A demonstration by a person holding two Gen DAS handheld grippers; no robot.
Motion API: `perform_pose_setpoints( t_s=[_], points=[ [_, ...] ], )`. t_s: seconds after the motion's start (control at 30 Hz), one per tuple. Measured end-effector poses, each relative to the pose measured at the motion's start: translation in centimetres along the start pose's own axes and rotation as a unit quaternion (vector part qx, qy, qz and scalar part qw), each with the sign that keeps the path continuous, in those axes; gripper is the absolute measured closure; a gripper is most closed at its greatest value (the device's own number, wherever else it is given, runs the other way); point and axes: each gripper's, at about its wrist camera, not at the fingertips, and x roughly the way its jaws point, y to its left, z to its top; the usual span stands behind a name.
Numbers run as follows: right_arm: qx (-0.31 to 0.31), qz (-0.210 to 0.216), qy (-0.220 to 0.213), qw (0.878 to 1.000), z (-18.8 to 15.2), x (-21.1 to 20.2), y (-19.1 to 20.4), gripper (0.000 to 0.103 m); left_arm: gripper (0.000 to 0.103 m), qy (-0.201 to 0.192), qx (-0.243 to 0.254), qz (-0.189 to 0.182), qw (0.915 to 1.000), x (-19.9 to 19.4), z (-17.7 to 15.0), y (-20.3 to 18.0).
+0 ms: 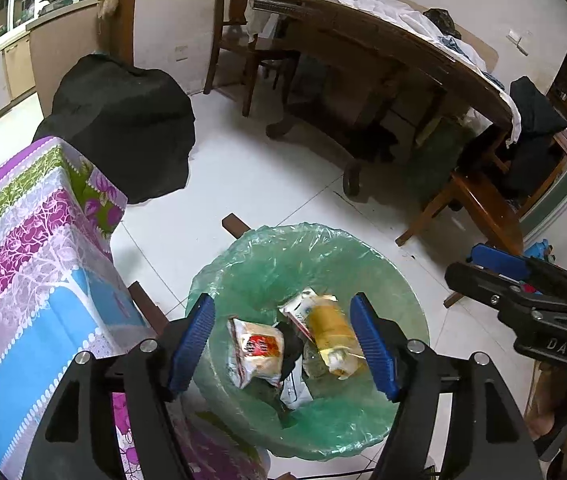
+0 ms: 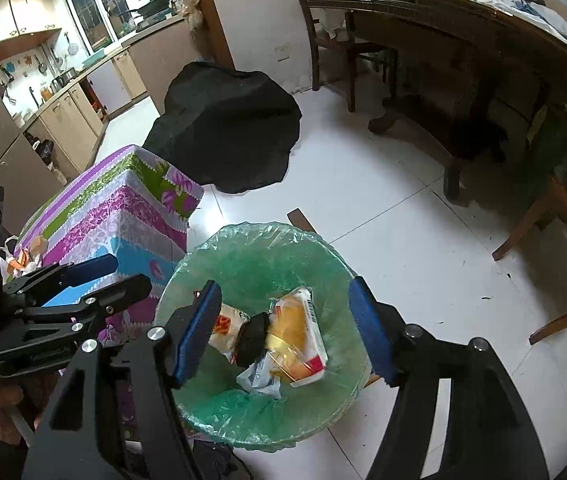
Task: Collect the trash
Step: 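Open both tools to drop the bread bag and gold box into the bin, then swing both tools back over the table toward the remaining items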
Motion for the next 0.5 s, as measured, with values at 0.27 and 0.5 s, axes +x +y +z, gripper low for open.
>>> perform_pose_setpoints(
  t_s=[0.27, 0.5],
  points=[
    [0.000, 0.002, -0.001, 1.000, -0.13, 0.00, -0.16, 0.040, 0.032, 0.001, 0.007, 0.002, 1.0000, 0.21, -0.18, -0.40],
    [0.000, 0.004, -0.002, 1.000, -0.02, -0.31, -0.27, 0.040, 0.032, -0.002, 0.009, 0.007, 0.9999, -0.27, -0.28, -0.29]
  ],
)
